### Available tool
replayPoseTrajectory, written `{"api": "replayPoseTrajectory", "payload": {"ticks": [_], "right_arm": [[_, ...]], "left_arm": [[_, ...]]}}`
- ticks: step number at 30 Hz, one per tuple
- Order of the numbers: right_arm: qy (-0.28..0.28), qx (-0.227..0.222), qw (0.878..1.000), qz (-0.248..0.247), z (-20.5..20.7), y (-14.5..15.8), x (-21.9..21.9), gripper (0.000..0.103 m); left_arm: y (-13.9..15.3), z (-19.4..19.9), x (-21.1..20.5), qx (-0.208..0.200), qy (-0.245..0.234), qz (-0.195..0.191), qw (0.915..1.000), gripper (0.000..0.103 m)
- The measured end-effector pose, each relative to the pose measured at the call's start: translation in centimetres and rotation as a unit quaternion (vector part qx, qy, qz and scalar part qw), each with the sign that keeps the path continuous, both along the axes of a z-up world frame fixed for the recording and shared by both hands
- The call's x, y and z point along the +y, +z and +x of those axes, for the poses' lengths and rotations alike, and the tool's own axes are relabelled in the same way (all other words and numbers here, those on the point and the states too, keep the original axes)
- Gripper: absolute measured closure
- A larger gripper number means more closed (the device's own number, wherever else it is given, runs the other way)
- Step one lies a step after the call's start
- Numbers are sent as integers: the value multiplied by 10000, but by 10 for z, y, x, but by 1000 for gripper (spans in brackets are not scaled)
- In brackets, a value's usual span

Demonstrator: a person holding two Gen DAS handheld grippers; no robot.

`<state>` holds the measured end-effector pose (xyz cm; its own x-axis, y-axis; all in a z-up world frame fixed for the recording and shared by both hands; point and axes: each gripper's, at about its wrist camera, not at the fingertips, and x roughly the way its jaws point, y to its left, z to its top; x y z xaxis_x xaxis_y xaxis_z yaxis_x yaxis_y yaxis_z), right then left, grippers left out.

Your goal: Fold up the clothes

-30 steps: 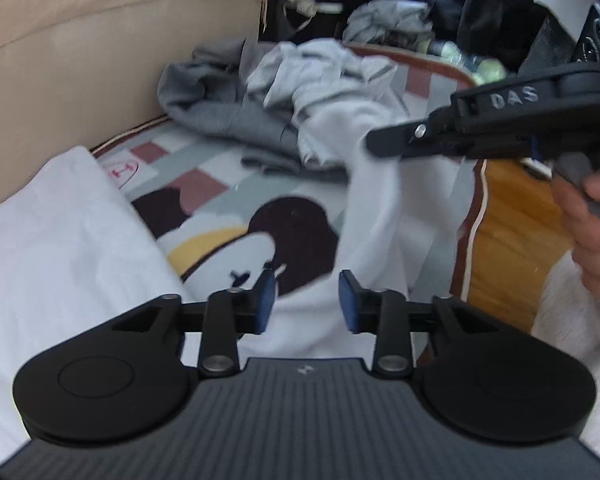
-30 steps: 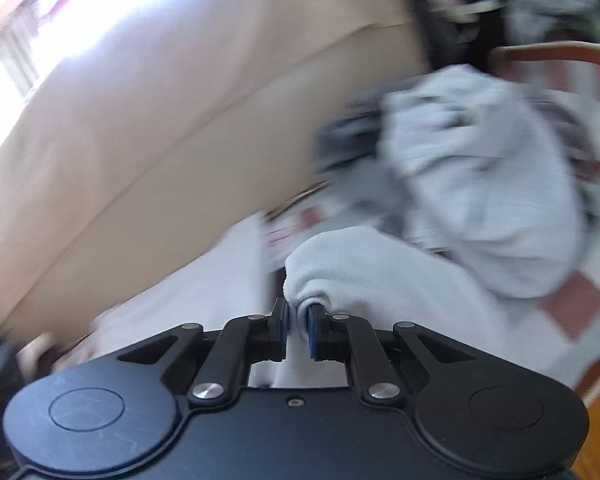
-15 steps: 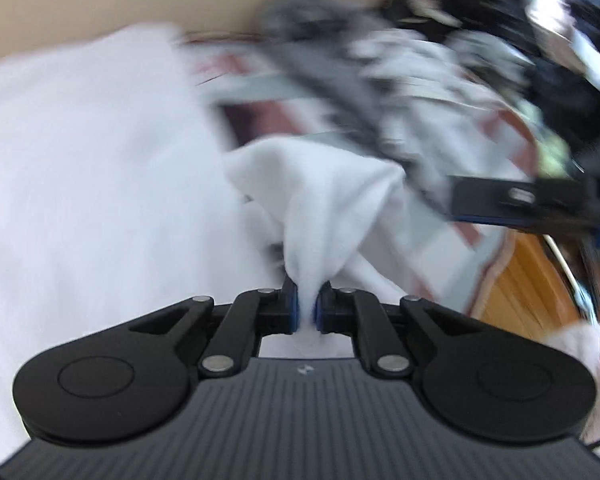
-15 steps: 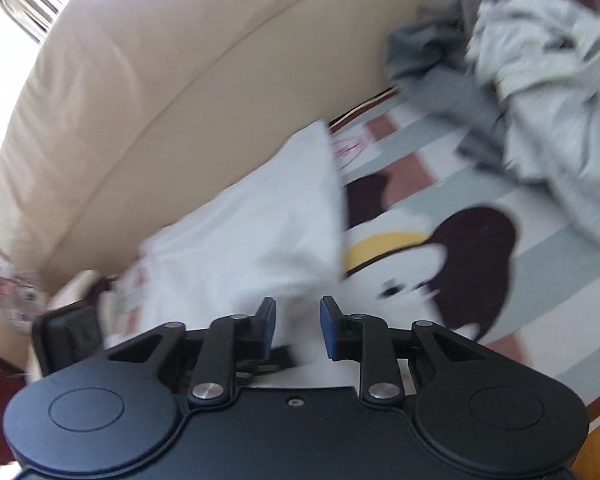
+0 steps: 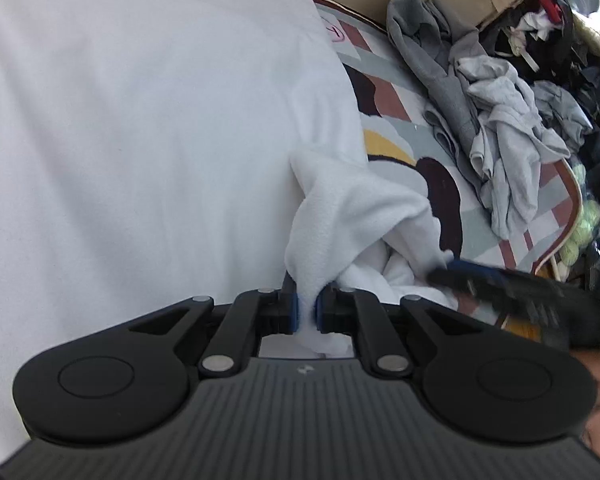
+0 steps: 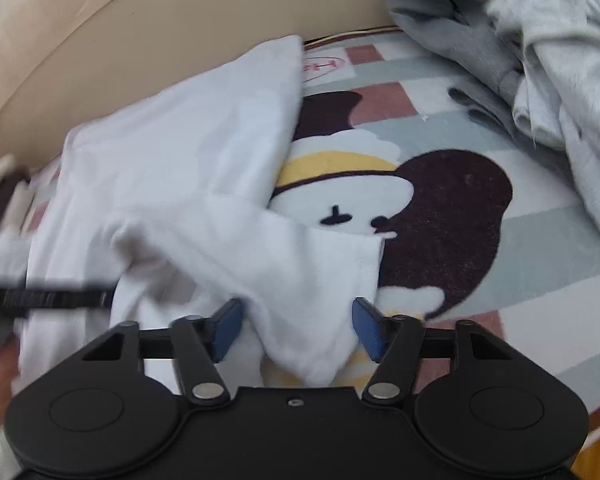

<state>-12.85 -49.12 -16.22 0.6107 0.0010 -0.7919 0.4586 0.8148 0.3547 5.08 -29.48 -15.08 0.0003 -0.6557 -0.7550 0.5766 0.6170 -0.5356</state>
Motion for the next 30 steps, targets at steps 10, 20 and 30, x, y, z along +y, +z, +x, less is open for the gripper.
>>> {"api": "replayPoseTrajectory", "payload": {"ticks": [10,20,30], "right_arm": [[-151,-871,9953,393,3,38,4,95],[480,-1200,9628,2374,29,63,24,95],[1256,-301,9914,-230,38,88,58,90]], "left_arm": [[39,-28,2,-1839,-550,1074,9755,59],[79,-49,9,-3111,-864,356,9458,36],[76,21,58,-1028,171,-537,9931,96]]}}
